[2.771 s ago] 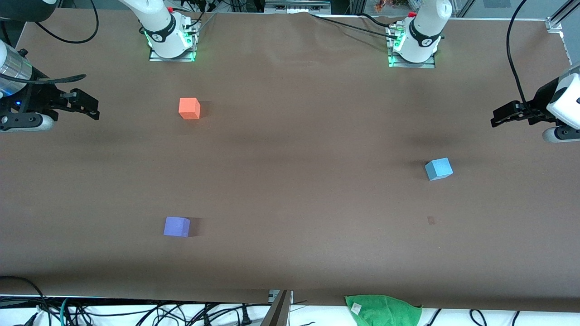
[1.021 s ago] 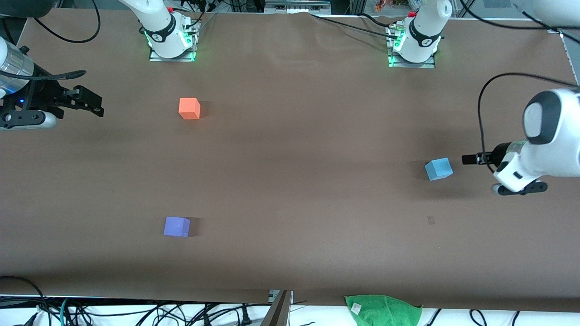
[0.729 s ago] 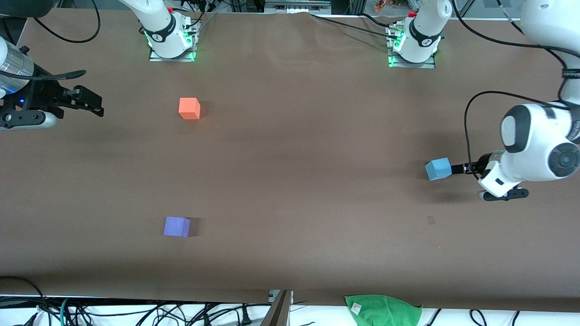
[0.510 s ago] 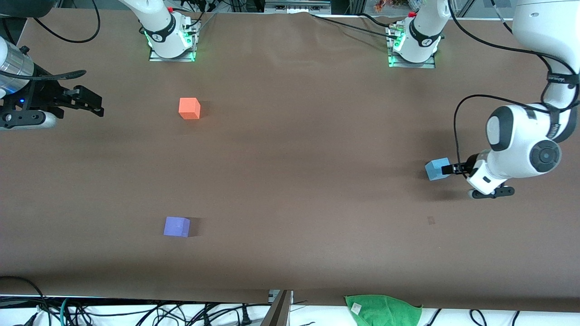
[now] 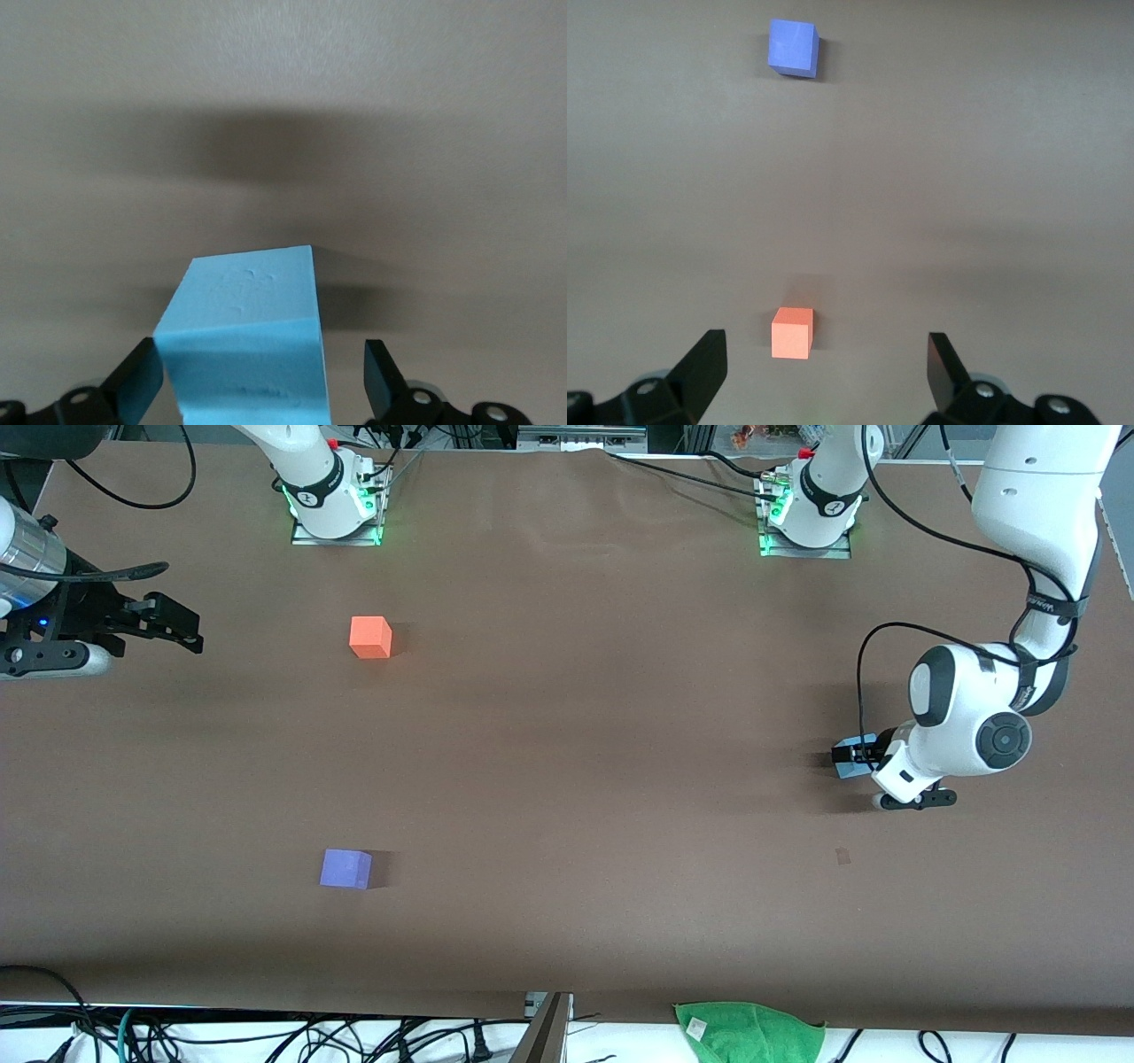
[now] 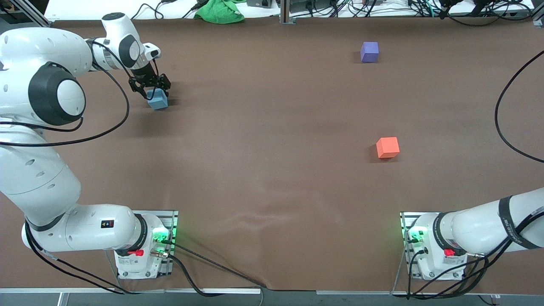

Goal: Place blue block between orange and purple blocks
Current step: 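Close the left gripper on the light-blue cube, then carry the light-blue cube toward the table middle with the left gripper, then release the cube with the left gripper while the right gripper approaches it, then lower the right gripper over the light-blue cube and close it, then carry the cube with the right gripper between the orange and purple cubes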

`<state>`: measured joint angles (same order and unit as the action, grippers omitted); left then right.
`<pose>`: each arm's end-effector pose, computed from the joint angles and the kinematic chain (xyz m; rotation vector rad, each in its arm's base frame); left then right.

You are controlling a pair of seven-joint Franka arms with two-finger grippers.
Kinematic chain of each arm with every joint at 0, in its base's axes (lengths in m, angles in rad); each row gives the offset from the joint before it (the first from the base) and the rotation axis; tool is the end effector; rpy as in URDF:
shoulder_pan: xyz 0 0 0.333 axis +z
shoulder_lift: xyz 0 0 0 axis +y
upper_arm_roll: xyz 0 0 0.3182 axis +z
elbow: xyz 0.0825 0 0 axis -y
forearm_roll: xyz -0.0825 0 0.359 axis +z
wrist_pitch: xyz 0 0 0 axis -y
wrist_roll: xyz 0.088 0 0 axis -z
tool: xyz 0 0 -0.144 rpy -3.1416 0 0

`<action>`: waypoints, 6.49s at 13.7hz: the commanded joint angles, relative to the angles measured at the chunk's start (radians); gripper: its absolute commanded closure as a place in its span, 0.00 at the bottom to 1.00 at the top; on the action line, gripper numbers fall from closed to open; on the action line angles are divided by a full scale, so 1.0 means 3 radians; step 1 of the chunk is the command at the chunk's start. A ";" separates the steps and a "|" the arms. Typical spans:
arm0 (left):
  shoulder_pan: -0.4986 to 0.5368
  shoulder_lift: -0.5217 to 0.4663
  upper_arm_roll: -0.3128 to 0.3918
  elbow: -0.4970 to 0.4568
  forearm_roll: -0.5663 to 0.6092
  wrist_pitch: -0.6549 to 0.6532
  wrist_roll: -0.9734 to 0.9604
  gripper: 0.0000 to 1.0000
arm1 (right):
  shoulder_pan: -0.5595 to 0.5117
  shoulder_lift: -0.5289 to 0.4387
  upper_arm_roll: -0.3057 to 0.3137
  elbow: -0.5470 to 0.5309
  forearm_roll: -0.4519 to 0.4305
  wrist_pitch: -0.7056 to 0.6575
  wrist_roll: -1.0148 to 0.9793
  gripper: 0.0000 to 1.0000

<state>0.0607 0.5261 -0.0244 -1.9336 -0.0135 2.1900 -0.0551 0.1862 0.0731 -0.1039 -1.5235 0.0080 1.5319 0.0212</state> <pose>0.5676 0.0197 0.1779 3.0893 0.1583 -0.4198 0.5428 0.0479 0.5683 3.1356 0.0960 -0.1008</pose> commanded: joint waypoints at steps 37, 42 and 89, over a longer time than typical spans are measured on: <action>-0.1702 0.0022 -0.0604 0.1859 0.0024 -0.1587 -0.2107 0.00 | 0.0024 0.0226 0.0024 -0.0004 0.0050 0.0104 -0.0045 0.00; -0.0808 -0.0562 -0.0609 0.1864 0.0025 -0.1915 -0.1557 0.00 | 0.0396 0.0620 0.0034 0.0001 0.0070 0.0155 -0.0035 0.00; -0.0248 -0.1611 0.0122 0.1271 0.0142 -0.2340 -0.0113 0.00 | 0.1820 0.2283 0.0172 0.0558 0.0152 0.1814 0.2667 0.92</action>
<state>-0.0133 0.0323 0.0126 -1.5851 0.0340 1.5050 -0.0910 0.7890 0.8255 -0.0646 -1.3411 0.0492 2.1590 0.9189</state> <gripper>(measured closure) 0.000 0.419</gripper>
